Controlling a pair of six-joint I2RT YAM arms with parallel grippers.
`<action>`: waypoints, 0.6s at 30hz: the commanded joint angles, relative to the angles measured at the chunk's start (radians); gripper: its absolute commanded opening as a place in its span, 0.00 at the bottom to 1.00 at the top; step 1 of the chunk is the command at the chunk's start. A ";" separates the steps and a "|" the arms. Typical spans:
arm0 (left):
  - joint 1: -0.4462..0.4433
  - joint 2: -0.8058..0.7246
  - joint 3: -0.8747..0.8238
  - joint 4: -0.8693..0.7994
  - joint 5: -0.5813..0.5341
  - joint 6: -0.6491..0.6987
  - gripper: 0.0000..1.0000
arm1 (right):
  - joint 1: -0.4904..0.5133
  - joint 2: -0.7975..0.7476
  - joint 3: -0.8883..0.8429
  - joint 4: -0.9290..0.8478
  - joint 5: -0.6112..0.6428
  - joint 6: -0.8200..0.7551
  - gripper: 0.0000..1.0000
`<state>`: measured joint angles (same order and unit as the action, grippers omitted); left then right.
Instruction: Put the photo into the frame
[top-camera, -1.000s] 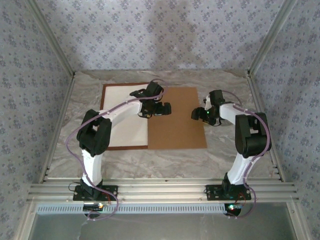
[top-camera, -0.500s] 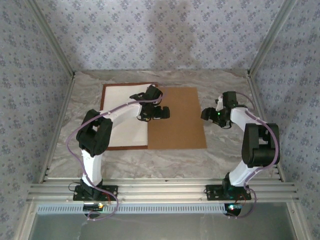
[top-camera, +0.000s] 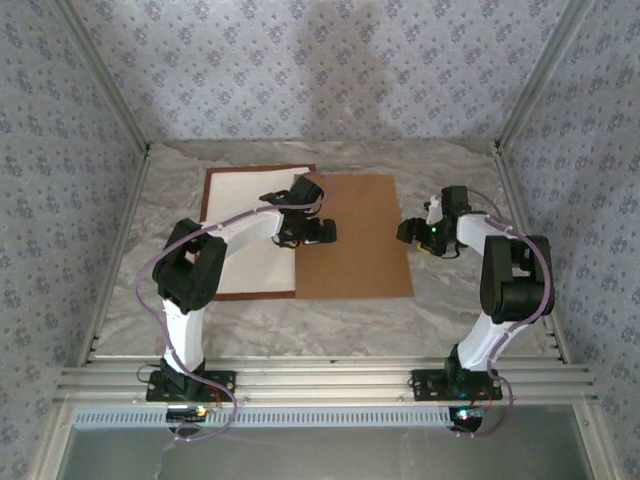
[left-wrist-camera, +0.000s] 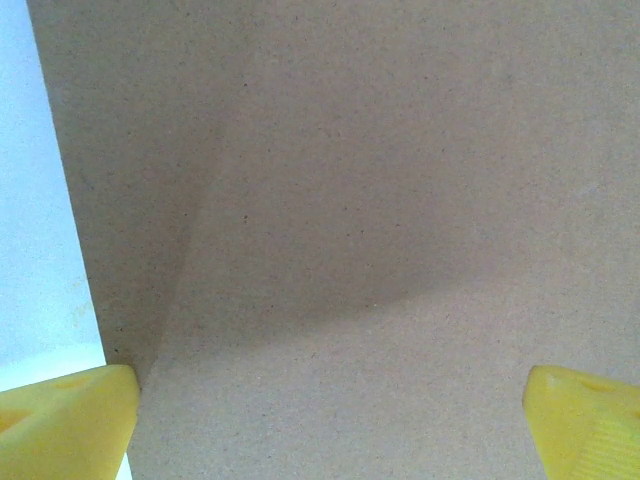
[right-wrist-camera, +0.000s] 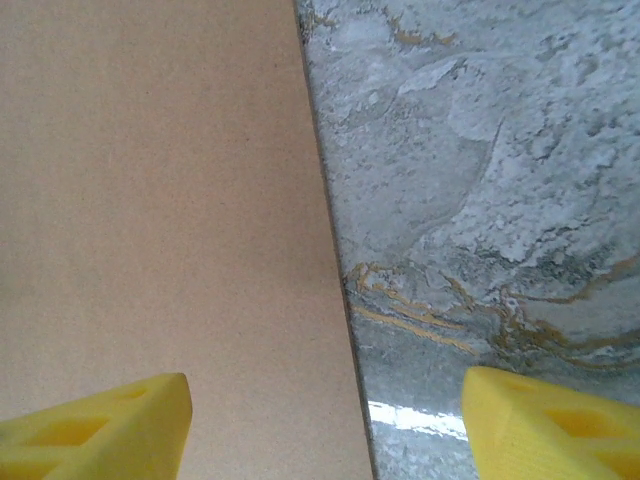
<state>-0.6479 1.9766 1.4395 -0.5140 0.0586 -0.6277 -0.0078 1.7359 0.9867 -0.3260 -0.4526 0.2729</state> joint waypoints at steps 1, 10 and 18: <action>0.006 0.016 -0.012 0.007 -0.013 0.019 0.99 | 0.006 0.029 0.035 0.018 -0.051 -0.002 0.73; 0.011 0.040 -0.011 0.011 -0.003 0.019 0.98 | 0.014 0.056 0.049 0.021 -0.061 0.000 0.72; 0.013 0.053 -0.008 0.012 -0.002 0.019 0.99 | 0.010 0.063 0.054 0.017 -0.072 -0.006 0.72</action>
<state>-0.6415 1.9919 1.4380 -0.5060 0.0586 -0.6243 0.0025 1.7824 1.0161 -0.3077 -0.4950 0.2729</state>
